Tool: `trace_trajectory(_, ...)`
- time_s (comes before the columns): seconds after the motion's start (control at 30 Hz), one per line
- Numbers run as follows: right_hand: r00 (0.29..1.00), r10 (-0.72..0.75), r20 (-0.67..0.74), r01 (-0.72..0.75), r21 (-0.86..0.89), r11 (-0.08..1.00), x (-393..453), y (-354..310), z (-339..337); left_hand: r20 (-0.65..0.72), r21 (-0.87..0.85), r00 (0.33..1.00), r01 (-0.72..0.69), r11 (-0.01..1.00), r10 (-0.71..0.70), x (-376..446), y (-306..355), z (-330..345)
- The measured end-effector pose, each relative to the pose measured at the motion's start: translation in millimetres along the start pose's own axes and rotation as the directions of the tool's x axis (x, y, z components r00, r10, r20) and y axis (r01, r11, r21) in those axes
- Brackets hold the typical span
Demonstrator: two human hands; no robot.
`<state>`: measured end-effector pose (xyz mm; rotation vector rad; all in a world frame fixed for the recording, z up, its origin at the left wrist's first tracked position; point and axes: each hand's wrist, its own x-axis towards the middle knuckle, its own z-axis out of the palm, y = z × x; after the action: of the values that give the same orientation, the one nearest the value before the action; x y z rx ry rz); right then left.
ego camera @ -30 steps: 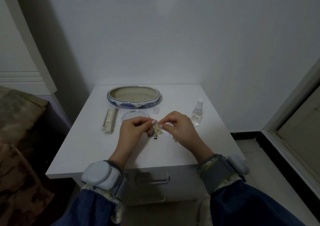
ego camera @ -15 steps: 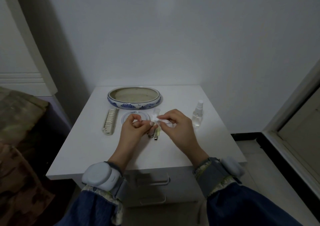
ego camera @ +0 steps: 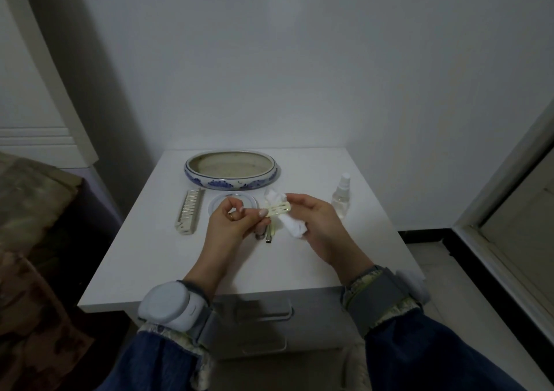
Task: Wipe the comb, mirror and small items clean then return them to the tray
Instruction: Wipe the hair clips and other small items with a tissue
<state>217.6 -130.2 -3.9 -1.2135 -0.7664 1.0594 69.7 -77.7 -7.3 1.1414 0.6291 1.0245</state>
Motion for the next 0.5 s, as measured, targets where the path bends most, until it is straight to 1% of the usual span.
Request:
trace_trajectory(0.07,0.997,0.064,0.039,-0.068,0.104,0.992,3,2,2,0.014,0.045,1.000,-0.019,0.999,0.018,1,-2,-1)
trace_trajectory(0.13,0.994,0.091,0.060,-0.100,0.185,0.978,4,0,1,0.005,0.069,1.000,-0.030,0.997,0.030,2,-4,-2)
trace_trajectory(0.2,0.994,0.083,0.071,-0.100,0.267,0.959,3,-3,-1,-0.007,0.063,0.999,-0.039,0.997,0.040,2,-3,-2)
trace_trajectory(0.27,0.996,0.073,0.043,-0.084,0.367,0.926,3,-5,-2,-0.025,0.042,0.999,-0.039,0.998,0.040,1,-1,-2)
trace_trajectory(0.33,0.999,0.032,0.006,-0.031,0.461,0.887,4,-8,-3,-0.038,0.023,0.999,-0.030,0.999,0.031,1,0,-2)
trace_trajectory(0.37,1.000,-0.008,-0.030,0.021,0.457,0.889,3,-10,-4,-0.047,0.018,0.999,-0.025,1.000,0.025,0,0,-2)
trace_trajectory(0.4,0.995,-0.056,-0.083,0.085,0.394,0.915,2,-12,-4,-0.054,0.016,0.998,-0.019,1.000,0.020,0,0,-3)
trace_trajectory(0.43,0.983,-0.127,-0.134,0.159,0.271,0.949,0,-14,-4,-0.063,0.012,0.998,-0.012,1.000,0.013,0,0,-3)
trace_trajectory(0.47,0.961,-0.220,-0.165,0.239,0.102,0.966,-3,-15,-3,-0.071,0.003,0.997,-0.004,1.000,0.004,1,-1,-3)
trace_trajectory(0.5,0.936,-0.319,-0.146,0.312,-0.070,0.947,-7,-15,0,-0.078,-0.012,0.997,0.004,1.000,-0.005,1,-1,-3)
